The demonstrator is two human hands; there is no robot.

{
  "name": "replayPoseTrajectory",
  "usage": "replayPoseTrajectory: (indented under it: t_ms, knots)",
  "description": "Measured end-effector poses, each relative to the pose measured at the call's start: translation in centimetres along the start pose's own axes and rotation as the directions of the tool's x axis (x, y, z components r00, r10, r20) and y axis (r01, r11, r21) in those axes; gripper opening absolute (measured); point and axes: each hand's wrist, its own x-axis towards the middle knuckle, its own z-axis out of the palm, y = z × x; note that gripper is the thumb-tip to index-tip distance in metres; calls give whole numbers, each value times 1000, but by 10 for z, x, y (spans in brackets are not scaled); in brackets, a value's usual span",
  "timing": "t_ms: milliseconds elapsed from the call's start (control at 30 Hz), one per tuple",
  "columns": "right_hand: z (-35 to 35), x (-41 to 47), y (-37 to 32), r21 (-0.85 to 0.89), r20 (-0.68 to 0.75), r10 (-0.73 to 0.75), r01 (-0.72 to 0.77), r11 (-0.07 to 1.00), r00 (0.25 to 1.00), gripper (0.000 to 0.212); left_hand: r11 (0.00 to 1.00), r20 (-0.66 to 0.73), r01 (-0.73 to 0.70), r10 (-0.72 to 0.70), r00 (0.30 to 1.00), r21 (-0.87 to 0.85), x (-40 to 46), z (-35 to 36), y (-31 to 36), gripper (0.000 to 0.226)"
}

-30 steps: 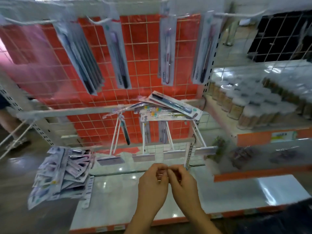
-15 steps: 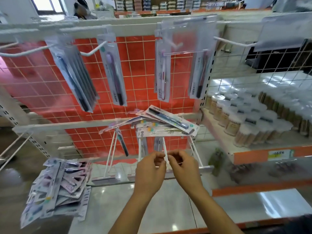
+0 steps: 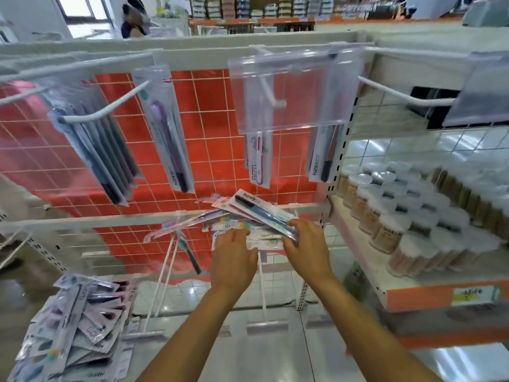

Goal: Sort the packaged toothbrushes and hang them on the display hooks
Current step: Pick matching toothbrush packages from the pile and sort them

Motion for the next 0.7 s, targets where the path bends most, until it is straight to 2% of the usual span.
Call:
replayPoseTrajectory:
  t_ms: [133, 300, 400, 533, 700]
  knots:
    - [3, 15, 3, -72, 8, -28, 28, 997, 1000, 41, 996, 8, -47, 46, 999, 75, 13, 8, -3, 42]
    - [7, 28, 3, -141, 131, 24, -6, 990, 991, 57, 992, 49, -36, 30, 998, 119, 21, 15, -11, 48]
    - [9, 28, 6, -228, 142, 68, -34, 973, 987, 52, 991, 107, -32, 19, 994, 129, 21, 17, -15, 52]
    - [10, 24, 8, -194, 162, 89, -56, 979, 983, 47, 994, 116, -38, 26, 993, 107, 19, 15, -18, 44]
    - [7, 23, 5, -221, 162, 71, -34, 975, 984, 48, 997, 122, -33, 25, 992, 65, 18, 13, -19, 47]
